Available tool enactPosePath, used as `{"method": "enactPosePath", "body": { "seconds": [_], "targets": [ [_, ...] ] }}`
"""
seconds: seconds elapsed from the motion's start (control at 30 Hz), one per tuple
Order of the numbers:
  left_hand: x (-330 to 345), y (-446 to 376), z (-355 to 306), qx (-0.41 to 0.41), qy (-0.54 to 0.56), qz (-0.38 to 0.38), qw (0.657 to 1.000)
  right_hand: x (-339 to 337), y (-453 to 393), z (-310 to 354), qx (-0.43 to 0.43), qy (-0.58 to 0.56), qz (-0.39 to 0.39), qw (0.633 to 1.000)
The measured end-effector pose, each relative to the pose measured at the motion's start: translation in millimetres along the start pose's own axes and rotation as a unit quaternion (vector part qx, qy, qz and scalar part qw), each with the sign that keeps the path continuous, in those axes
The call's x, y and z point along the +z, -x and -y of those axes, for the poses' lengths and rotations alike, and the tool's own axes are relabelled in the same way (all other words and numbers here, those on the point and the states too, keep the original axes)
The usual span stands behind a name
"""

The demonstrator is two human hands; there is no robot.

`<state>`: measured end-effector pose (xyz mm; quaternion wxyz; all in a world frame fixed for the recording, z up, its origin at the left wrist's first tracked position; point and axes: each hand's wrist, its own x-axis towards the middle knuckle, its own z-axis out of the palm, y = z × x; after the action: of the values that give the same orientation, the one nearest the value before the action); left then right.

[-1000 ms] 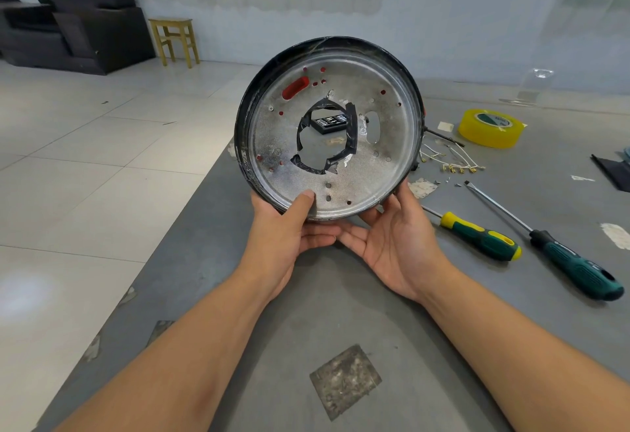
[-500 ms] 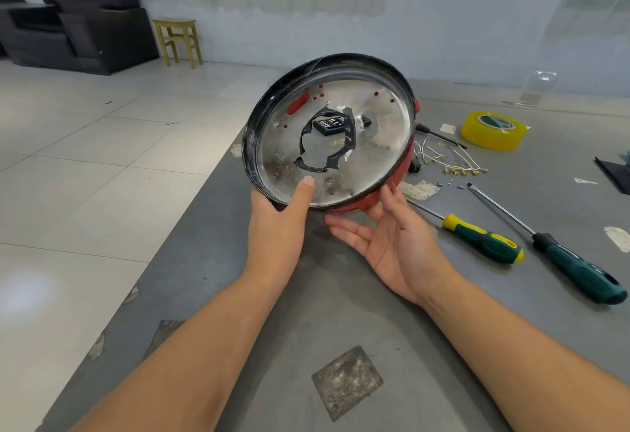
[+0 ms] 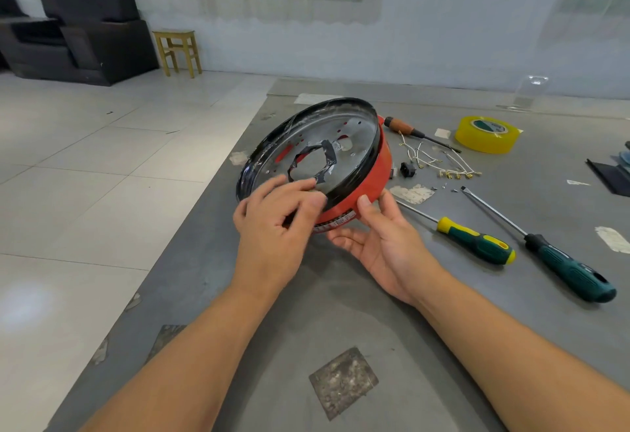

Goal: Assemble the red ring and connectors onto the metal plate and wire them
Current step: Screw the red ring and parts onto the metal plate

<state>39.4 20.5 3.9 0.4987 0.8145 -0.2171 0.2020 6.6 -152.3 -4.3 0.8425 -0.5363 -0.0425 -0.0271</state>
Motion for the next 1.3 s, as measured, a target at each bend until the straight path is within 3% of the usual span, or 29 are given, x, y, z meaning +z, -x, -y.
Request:
{"method": "enactPosePath", "body": {
  "seconds": [0.07, 0.53, 0.93, 1.17, 1.3],
  "targets": [
    [0, 1, 0, 0.031, -0.024, 0.006, 0.999, 0, 1, 0, 0.004, -0.005, -0.004, 1.000],
    [-2, 0, 1, 0.021, 0.047, -0.014, 0.999, 0, 3, 3, 0.016, 0.001, -0.001, 1.000],
    [-13, -10, 14, 0.057, 0.065, 0.071, 0.994, -8, -1, 0, 0.019, -0.031, -0.002, 0.999],
    [-29, -14, 33, 0.116, -0.032, 0.075, 0.990, -12, -3, 1, 0.031, -0.068, -0.005, 0.997],
    [-31, -14, 31, 0.078, -0.007, 0.047, 0.996, -15, -4, 4, 0.031, -0.087, -0.007, 0.996]
  ]
}}
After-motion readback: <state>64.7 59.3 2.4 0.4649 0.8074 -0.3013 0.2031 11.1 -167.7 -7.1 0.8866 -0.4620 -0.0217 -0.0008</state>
